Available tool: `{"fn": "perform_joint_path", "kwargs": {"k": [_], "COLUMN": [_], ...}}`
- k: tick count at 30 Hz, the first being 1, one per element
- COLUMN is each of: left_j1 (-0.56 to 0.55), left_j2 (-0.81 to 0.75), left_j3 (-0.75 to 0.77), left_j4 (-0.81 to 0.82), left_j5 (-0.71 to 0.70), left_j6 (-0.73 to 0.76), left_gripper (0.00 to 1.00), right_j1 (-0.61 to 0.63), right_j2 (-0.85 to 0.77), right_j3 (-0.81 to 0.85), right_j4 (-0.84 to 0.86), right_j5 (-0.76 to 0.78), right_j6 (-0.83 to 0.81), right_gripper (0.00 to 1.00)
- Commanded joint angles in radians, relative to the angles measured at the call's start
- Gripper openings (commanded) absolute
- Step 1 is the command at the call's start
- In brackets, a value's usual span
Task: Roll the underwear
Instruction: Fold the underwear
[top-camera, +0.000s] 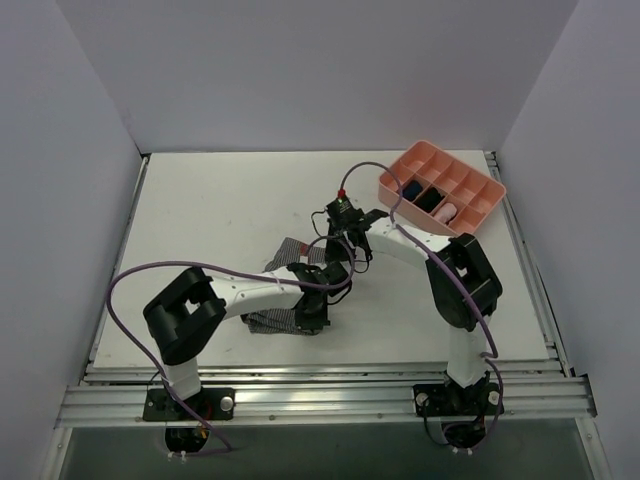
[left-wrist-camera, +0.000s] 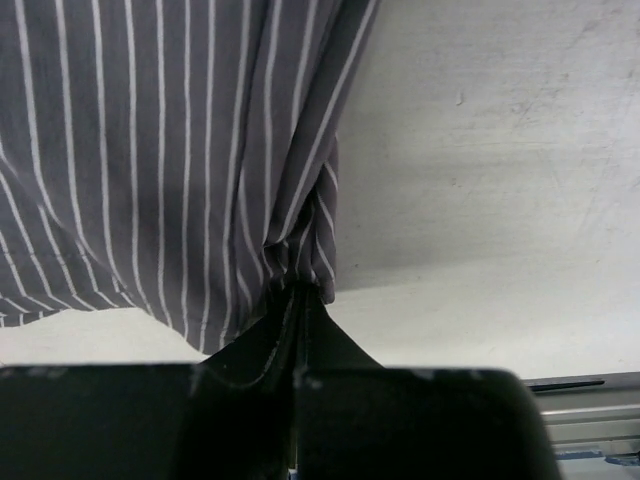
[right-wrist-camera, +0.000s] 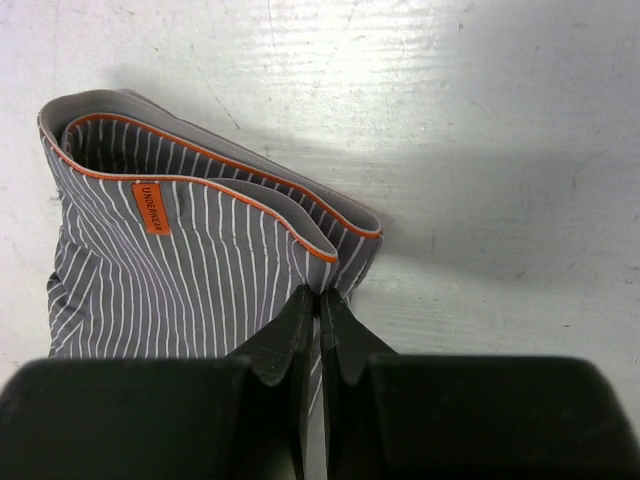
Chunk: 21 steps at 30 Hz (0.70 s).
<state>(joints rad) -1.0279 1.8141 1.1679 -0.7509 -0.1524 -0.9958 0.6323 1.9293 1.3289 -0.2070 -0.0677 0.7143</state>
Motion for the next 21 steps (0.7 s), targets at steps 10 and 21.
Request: {"fn": "perform_joint_path", "kwargs": {"k": [10, 21], "left_j1": [-0.006, -0.003], "left_j2": [-0.042, -0.146], "left_j3": [-0.051, 0.093], "left_j4": [-0.051, -0.172], "left_j5": [-0.026, -0.033], "left_j6": [-0.015, -0.027], "left_gripper": [0.02, 0.31], "right_j1": [-0.063, -0.065], "right_j2": [0.057, 0.002], "right_j3": [0.078, 0.026], "right_j4": [-0.049, -0.025], "right_j5": [-0.006, -0.046], "right_j6": [-0.072, -0.07], "right_gripper": [0.0, 0.09]}}
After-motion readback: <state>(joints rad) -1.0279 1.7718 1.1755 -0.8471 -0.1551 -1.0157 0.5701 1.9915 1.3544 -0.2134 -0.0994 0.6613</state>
